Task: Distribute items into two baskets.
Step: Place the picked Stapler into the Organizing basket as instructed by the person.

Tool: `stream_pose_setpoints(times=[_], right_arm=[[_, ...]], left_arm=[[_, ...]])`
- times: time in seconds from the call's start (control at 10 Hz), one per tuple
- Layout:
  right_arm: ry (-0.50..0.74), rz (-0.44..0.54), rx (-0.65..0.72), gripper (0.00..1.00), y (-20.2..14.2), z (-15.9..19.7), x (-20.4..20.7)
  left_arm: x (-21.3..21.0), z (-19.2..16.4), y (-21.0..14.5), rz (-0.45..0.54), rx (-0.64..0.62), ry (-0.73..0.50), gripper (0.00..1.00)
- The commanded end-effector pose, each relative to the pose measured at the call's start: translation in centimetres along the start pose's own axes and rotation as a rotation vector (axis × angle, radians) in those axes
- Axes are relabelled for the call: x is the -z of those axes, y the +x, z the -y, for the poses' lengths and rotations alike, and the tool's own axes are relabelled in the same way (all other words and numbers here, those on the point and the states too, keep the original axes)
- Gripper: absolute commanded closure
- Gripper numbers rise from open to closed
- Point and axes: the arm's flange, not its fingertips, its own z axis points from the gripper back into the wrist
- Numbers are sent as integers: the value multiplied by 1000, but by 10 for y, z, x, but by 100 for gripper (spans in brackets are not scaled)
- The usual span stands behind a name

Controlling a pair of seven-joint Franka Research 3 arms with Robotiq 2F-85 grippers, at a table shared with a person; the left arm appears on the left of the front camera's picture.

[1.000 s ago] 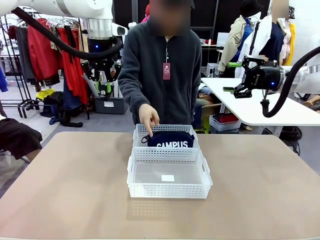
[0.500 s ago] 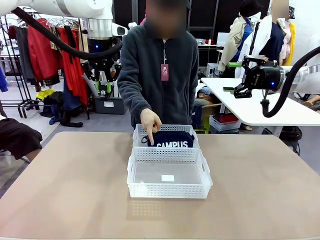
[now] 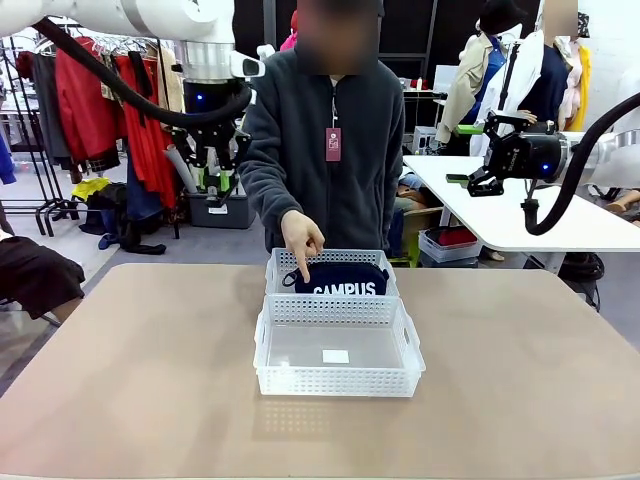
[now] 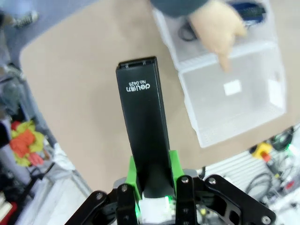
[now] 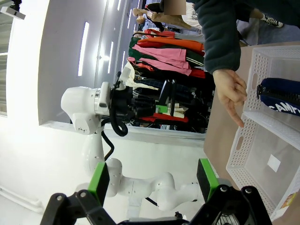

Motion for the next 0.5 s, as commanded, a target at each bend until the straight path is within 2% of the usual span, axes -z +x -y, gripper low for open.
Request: stream_pose_setpoints(times=[0.0,0.4], right_arm=[[11,-2,1,0,-1,-2,0],[11,-2,1,0,-1,-2,0]], left_arm=[[-16,23,-9,-8,270,-40,100],[-23,81,-21,-43,707,-165,100]])
